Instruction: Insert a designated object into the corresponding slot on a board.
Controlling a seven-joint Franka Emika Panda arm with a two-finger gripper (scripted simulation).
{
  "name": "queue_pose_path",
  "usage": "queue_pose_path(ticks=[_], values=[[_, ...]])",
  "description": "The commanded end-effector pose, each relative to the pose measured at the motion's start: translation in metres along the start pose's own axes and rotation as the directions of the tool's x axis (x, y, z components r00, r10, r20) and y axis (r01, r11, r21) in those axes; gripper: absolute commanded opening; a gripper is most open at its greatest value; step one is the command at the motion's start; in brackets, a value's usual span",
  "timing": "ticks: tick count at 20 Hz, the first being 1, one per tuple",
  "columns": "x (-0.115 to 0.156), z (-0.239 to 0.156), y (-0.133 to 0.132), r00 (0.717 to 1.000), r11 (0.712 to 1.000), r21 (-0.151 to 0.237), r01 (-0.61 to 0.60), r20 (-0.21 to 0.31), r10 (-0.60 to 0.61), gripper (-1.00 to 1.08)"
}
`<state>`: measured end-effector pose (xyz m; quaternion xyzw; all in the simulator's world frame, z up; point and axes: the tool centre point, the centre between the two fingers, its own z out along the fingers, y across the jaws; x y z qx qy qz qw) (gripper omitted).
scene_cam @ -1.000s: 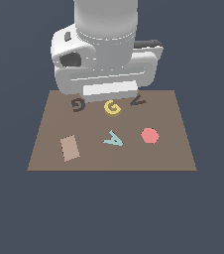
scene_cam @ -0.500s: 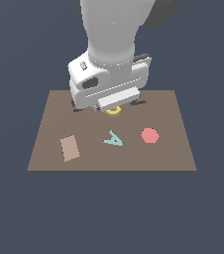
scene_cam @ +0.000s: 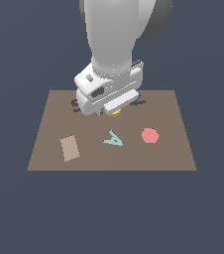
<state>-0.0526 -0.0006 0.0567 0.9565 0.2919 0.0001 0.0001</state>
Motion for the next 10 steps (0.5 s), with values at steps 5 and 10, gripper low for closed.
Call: queue_pose_path(ticks=[5,10], values=[[-0.0023,0.0066,-0.0007,0.999,0.999,0.001,0.032,0.0,-0.032,1.0],[-0.0023,0.0116,-0.0008,1.0,1.0,0.001,0.029,0.0,-0.029,1.0]])
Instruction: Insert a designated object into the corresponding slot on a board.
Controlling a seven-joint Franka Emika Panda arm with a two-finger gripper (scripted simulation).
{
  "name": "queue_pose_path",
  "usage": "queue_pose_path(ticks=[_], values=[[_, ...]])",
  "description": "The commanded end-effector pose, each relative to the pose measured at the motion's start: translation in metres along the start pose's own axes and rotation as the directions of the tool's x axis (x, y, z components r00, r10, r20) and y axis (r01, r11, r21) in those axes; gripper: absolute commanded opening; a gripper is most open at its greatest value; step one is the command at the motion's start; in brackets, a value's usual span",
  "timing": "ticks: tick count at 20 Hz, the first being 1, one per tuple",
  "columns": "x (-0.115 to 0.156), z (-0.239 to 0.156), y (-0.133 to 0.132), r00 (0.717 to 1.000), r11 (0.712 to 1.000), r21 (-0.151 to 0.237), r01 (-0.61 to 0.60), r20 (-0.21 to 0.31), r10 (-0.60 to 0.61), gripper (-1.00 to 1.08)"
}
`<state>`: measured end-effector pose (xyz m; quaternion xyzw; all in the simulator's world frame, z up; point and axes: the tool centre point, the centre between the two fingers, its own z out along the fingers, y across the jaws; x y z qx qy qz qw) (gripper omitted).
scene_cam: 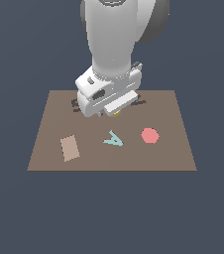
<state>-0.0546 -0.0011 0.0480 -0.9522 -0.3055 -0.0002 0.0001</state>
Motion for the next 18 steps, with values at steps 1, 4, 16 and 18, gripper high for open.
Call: queue_pose_path(ticks=[1,4,16,18], values=[[0.0,0.006,0.0,1.0,1.0,0.0,0.001,0.001,-0.001,1.0],[0.0,0.015,0.0,1.0,1.0,0.0,0.003,0.001,-0.003,1.0],[-0.001,0.018,0.0,1.0,1.0,0.0,0.004,0.001,-0.004,-1.0],[-0.001,0.018,0.0,1.0,1.0,-0.001,0.003,0.0,-0.003,-1.0]])
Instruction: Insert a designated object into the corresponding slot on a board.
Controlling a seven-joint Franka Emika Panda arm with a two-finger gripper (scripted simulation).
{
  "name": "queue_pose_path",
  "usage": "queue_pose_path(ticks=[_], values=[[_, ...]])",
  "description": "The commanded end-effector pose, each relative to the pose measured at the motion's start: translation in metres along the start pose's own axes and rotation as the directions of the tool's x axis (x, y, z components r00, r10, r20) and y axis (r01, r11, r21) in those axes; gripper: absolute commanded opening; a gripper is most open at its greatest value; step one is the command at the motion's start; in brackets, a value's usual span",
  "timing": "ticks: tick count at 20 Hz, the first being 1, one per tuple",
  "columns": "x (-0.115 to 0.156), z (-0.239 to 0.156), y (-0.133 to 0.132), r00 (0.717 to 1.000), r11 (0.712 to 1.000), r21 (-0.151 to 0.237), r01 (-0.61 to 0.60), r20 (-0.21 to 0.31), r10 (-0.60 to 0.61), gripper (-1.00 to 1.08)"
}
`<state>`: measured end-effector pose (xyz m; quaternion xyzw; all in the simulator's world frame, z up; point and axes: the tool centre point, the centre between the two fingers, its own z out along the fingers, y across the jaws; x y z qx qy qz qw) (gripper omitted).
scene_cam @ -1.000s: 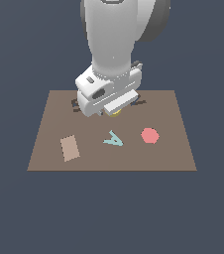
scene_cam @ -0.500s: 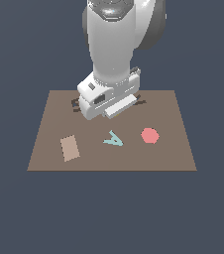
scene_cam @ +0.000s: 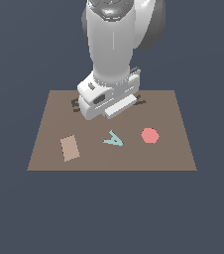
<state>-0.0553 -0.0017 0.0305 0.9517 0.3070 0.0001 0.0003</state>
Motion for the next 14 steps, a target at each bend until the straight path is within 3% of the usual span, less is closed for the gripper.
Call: queue_pose_path(ticks=[1,14], values=[[0.0,0.0001,0.0,1.0,1.0,0.0,0.0,0.0,0.0,-1.0],[-0.0066,-0.0005,-0.0049,0.991,0.991,0.0,0.132,0.0,-0.132,-1.0]])
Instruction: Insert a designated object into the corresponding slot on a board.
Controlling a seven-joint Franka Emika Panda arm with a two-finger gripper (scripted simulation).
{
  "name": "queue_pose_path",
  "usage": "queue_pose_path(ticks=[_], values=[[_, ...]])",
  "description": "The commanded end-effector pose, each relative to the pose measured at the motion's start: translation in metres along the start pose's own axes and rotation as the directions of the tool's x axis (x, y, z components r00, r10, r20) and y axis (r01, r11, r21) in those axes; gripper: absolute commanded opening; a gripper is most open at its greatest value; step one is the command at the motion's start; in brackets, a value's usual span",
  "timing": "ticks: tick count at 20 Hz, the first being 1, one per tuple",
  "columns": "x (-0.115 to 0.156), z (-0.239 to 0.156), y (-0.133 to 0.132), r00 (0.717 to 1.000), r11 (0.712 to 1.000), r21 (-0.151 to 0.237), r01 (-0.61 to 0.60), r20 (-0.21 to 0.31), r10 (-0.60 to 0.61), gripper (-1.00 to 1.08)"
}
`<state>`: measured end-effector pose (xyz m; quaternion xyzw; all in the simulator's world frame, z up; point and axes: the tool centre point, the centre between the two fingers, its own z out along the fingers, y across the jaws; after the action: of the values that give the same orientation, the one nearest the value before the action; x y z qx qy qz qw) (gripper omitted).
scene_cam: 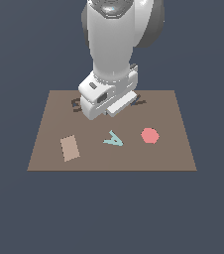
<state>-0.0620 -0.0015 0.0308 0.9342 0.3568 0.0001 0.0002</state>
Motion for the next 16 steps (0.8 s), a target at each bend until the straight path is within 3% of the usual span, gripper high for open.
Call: queue_pose_path(ticks=[1,9,13,16], values=[[-0.002,0.0,-0.002,0.999,0.999,0.0,0.048,0.0,-0.048,-1.0],[-0.014,-0.001,-0.009,0.964,0.964,-0.001,0.264,-0.001,-0.264,-1.0],[-0.022,-0.002,-0.012,0.917,0.917,-0.001,0.399,-0.001,-0.399,-1.0],[-0.03,-0.002,-0.014,0.863,0.863,-0.001,0.505,-0.001,-0.505,-1.0]])
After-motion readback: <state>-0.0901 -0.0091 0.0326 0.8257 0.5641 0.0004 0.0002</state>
